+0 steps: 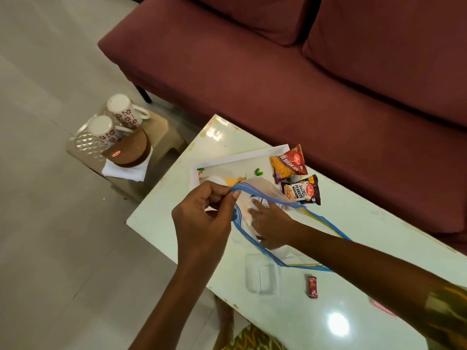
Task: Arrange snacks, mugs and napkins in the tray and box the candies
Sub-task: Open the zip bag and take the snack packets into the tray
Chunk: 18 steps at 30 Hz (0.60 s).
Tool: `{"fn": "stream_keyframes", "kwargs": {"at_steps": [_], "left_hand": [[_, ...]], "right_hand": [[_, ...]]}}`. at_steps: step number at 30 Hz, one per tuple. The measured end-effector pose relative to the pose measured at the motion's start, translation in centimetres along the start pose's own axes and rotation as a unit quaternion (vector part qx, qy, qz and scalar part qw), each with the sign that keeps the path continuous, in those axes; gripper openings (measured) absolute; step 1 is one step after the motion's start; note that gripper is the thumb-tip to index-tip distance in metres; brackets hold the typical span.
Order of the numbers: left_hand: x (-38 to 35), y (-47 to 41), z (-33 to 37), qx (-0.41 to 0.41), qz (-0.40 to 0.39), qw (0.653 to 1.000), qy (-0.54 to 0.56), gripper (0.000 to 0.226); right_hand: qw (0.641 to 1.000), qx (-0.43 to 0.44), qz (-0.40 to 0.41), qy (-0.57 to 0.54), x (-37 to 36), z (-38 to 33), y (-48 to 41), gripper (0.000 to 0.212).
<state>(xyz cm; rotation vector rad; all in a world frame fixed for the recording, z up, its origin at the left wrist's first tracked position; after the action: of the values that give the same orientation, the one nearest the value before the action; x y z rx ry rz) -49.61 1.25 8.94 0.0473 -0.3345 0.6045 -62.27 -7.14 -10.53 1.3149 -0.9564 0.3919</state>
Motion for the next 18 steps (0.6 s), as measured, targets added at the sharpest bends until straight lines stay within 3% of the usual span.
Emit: {"fn": "stream_keyframes", "kwargs": {"at_steps": [3, 6, 10, 15, 18], "left_hand": [[0.0, 0.2, 0.1, -0.001, -0.001, 1.0, -0.002, 0.014], [-0.3, 0.7, 0.0, 0.001, 0.002, 1.0, -0.016, 0.017], [-0.5, 0.9, 0.4, -0.007, 0.004, 1.0, -0.021, 0.017], [-0.6, 0.3, 1.2, -0.037, -0.014, 0.999, -0.021, 0.01], [-0.9, 0.3, 0.9, -0.042, -0.018, 0.998, -0.043, 0.008]], "right_hand": [[0.996, -0.001, -0.08, 0.032, -0.5, 0.0, 0.6, 0.082], [0.991, -0.03, -0.1, 0.086, -0.8, 0.3, 0.9, 0.091], [0.99, -0.053, -0.022, 0.125, -0.5, 0.5, 0.7, 0.062], [0.982, 0.019, 0.044, 0.185, 0.0, 0.9, 0.7, 0.036], [0.994, -0.015, 0.07, 0.084, 1.1, 1.4, 1.1, 0.019]]}}
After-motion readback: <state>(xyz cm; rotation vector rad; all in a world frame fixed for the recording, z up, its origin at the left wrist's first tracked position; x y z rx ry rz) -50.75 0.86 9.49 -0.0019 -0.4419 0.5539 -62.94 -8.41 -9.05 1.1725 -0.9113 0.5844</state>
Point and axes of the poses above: each hand's wrist, its own y-axis away from the middle knuckle, its own x-axis out of the back of the hand, z = x × y, the point moved 2 cm from there along -y, towards the middle knuckle
